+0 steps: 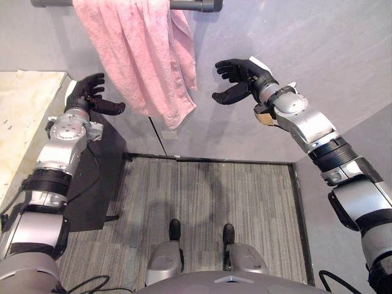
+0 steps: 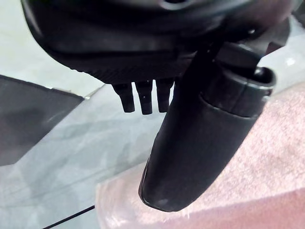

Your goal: Organize the bathroom.

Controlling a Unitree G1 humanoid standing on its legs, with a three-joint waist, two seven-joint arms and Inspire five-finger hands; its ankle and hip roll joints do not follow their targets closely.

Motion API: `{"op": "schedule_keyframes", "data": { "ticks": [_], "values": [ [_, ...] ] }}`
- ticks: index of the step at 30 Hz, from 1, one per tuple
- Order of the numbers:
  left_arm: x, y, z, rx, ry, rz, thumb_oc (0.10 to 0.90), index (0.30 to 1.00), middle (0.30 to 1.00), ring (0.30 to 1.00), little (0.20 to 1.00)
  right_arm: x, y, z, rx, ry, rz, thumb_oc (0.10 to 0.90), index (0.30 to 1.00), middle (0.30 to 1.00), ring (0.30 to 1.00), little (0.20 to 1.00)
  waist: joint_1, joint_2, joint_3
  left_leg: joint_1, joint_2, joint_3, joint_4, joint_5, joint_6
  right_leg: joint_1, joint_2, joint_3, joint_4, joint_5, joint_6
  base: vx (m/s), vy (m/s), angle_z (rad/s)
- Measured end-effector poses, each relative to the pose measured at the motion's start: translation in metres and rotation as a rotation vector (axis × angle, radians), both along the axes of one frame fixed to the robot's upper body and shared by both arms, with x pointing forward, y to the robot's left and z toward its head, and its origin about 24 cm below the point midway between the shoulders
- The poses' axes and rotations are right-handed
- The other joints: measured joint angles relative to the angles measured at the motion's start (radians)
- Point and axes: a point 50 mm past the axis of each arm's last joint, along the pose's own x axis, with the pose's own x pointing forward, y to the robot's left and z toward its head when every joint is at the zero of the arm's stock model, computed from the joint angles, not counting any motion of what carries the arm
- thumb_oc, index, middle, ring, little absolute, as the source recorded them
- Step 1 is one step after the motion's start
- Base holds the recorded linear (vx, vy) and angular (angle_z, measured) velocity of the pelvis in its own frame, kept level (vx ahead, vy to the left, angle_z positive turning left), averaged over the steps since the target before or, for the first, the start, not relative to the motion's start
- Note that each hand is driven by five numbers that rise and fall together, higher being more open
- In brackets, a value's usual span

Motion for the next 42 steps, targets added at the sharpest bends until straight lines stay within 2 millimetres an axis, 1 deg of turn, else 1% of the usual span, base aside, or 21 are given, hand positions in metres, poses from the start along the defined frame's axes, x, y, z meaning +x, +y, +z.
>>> {"op": "schedule_keyframes", "data": {
  "ticks": [2, 4, 7, 10, 15, 16, 17, 19, 22, 24, 27, 29, 31, 32, 33, 38, 42],
  "values": [
    [0.007, -0.001, 0.006, 0.013, 0.008, 0.006, 0.8, 0.9, 0.9, 0.9, 0.9, 0.004, 0.008, 0.001, -0.032, 0.011, -0.005, 0.8, 0.9, 0.9, 0.9, 0.9, -0.002, 0.0, 0.0, 0.0, 0.0, 0.0, 0.0, 0.0, 0.0, 0.0, 0.0, 0.0, 0.0, 0.0, 0.0, 0.02, 0.013, 0.0],
    [0.012, -0.009, 0.013, 0.031, -0.002, -0.021, 0.8, 0.9, 0.9, 0.9, 0.9, 0.007, 0.012, 0.0, -0.035, 0.019, -0.004, 0.8, 0.9, 0.9, 0.9, 0.9, -0.002, -0.002, 0.001, 0.0, 0.0, 0.0, 0.0, 0.0, -0.001, 0.001, 0.0, 0.0, 0.001, 0.0, 0.0, 0.03, 0.02, 0.01],
    [0.012, -0.009, 0.014, 0.033, -0.006, -0.019, 0.8, 0.9, 0.9, 0.9, 0.9, 0.007, 0.014, -0.001, -0.038, 0.023, 0.0, 0.8, 0.9, 0.9, 0.9, 0.9, -0.003, -0.003, 0.002, 0.0, 0.0, -0.001, 0.0, 0.0, -0.001, 0.001, 0.0, -0.001, 0.0, 0.0, 0.0, 0.02, 0.009, 0.0],
    [0.012, -0.013, 0.016, 0.036, -0.015, -0.038, 0.8, 0.9, 0.9, 0.9, 0.9, 0.009, 0.015, -0.008, -0.03, 0.049, -0.008, 0.8, 0.9, 0.9, 0.9, 0.9, -0.002, -0.006, 0.003, 0.006, 0.0, -0.009, -0.001, -0.001, -0.003, 0.013, 0.0, -0.009, -0.002, 0.0, 0.0, 0.06, 0.011, 0.07],
    [0.013, -0.014, 0.018, 0.039, -0.024, -0.047, 0.8, 0.9, 0.9, 0.9, 0.9, 0.009, 0.02, -0.01, -0.019, 0.053, -0.002, 0.8, 0.9, 0.9, 0.9, 0.9, -0.003, -0.006, 0.003, 0.011, -0.001, -0.01, -0.003, -0.002, -0.004, 0.02, -0.001, -0.009, -0.003, 0.0, 0.0, 0.03, 0.014, 0.03],
    [0.014, -0.016, 0.02, 0.051, -0.024, -0.049, 0.8, 0.9, 0.9, 0.9, 0.9, 0.009, 0.022, -0.012, 0.019, 0.064, -0.011, 0.8, 0.9, 0.9, 0.9, 0.9, -0.002, -0.006, 0.003, 0.012, -0.001, -0.01, -0.003, -0.001, -0.004, 0.021, -0.001, -0.009, -0.003, 0.0, 0.0, 0.0, 0.0, 0.0],
    [0.014, -0.016, 0.02, 0.051, -0.024, -0.049, 0.8, 0.9, 0.9, 0.9, 0.9, 0.009, 0.022, -0.012, 0.019, 0.064, -0.011, 0.8, 0.9, 0.9, 0.9, 0.9, -0.002, -0.006, 0.003, 0.012, -0.001, -0.01, -0.003, -0.001, -0.004, 0.021, -0.001, -0.009, -0.003, 0.0, 0.0, 0.01, 0.035, 0.03],
    [0.018, -0.019, 0.022, 0.109, -0.011, -0.048, 0.8, 0.9, 0.9, 0.9, 0.9, 0.011, 0.027, -0.017, 0.069, 0.084, -0.037, 0.8, 0.9, 0.9, 0.9, 0.9, 0.0, -0.006, 0.003, 0.012, -0.001, -0.011, -0.003, 0.0, -0.005, 0.022, -0.001, -0.01, -0.003, 0.0, 0.0, 0.0, 0.0, 0.0],
    [0.017, -0.015, 0.025, 0.145, -0.004, -0.048, 0.8, 0.9, 0.9, 0.9, 0.9, 0.011, 0.033, -0.021, 0.119, 0.101, -0.05, 0.8, 0.9, 0.9, 0.9, 0.9, -0.004, -0.006, 0.003, 0.012, -0.001, -0.01, -0.003, 0.001, -0.005, 0.022, -0.002, -0.01, -0.003, 0.0, 0.0, 0.0, 0.0, 0.0],
    [0.018, -0.017, 0.028, 0.163, -0.003, -0.052, 0.8, 0.9, 0.9, 0.9, 0.9, 0.011, 0.034, -0.023, 0.162, 0.114, -0.07, 0.8, 0.9, 0.9, 0.9, 0.9, -0.004, -0.006, 0.003, 0.013, -0.001, -0.01, -0.003, 0.001, -0.005, 0.022, -0.002, -0.01, -0.003, 0.0, 0.0, 0.0, 0.0, 0.0],
    [0.02, -0.016, 0.03, 0.17, -0.001, -0.044, 0.8, 0.9, 0.9, 0.9, 0.9, 0.013, 0.033, -0.029, 0.264, 0.168, -0.109, 0.8, 0.9, 0.9, 0.9, 0.9, -0.004, -0.006, 0.003, 0.014, -0.002, -0.01, -0.003, 0.001, -0.005, 0.024, -0.003, -0.01, -0.002, 0.0, 0.0, 0.0, 0.0, 0.0],
    [0.02, -0.016, 0.029, 0.182, -0.001, -0.04, 0.8, 0.9, 0.9, 0.9, 0.9, 0.014, 0.033, -0.033, 0.375, 0.219, -0.137, 0.8, 0.9, 0.9, 0.9, 0.9, -0.005, -0.006, 0.003, 0.015, -0.002, -0.009, -0.003, 0.001, -0.005, 0.024, -0.003, -0.009, -0.002, 0.0, 0.0, 0.0, 0.0, 0.0],
    [0.019, -0.016, 0.029, 0.195, -0.004, -0.037, 0.8, 0.9, 0.9, 0.9, 0.9, 0.014, 0.035, -0.036, 0.427, 0.249, -0.151, 0.8, 0.9, 0.9, 0.9, 0.9, -0.005, -0.006, 0.004, 0.014, -0.002, -0.009, -0.003, 0.001, -0.005, 0.024, -0.003, -0.009, -0.001, 0.0, 0.0, 0.0, 0.0, 0.0],
    [0.019, -0.016, 0.029, 0.195, -0.004, -0.037, 0.8, 0.9, 0.9, 0.9, 0.9, 0.014, 0.035, -0.036, 0.427, 0.249, -0.151, 0.8, 0.9, 0.9, 0.9, 0.9, -0.005, -0.006, 0.004, 0.014, -0.002, -0.009, -0.003, 0.001, -0.005, 0.024, -0.003, -0.009, -0.001, 0.0, 0.0, 0.0, 0.0, 0.0],
    [0.02, -0.017, 0.031, 0.225, 0.003, -0.044, 0.8, 0.9, 0.9, 0.9, 0.9, 0.014, 0.039, -0.041, 0.47, 0.268, -0.16, 0.8, 0.9, 0.9, 0.9, 0.9, -0.005, -0.006, 0.004, 0.017, -0.002, -0.009, -0.004, 0.001, -0.005, 0.027, -0.005, -0.01, -0.001, 0.001, -0.001, 0.04, 0.008, 0.01],
    [0.024, -0.018, 0.036, 0.244, 0.008, -0.037, 0.8, 0.9, 0.9, 0.9, 0.9, 0.014, 0.042, -0.043, 0.487, 0.271, -0.151, 0.8, 0.9, 0.9, 0.9, 0.9, -0.005, -0.006, 0.003, 0.031, -0.003, -0.008, -0.012, 0.001, -0.005, 0.037, -0.006, -0.01, -0.002, 0.001, -0.001, 0.05, 0.006, 0.01],
    [0.024, -0.018, 0.036, 0.244, 0.008, -0.038, 0.8, 0.9, 0.9, 0.9, 0.9, 0.014, 0.045, -0.043, 0.497, 0.273, -0.141, 0.8, 0.9, 0.9, 0.9, 0.9, -0.005, -0.006, 0.003, 0.037, -0.003, -0.008, -0.016, 0.003, -0.005, 0.041, -0.006, -0.009, -0.002, 0.001, -0.001, 0.06, -0.003, 0.0]
  ]
}}
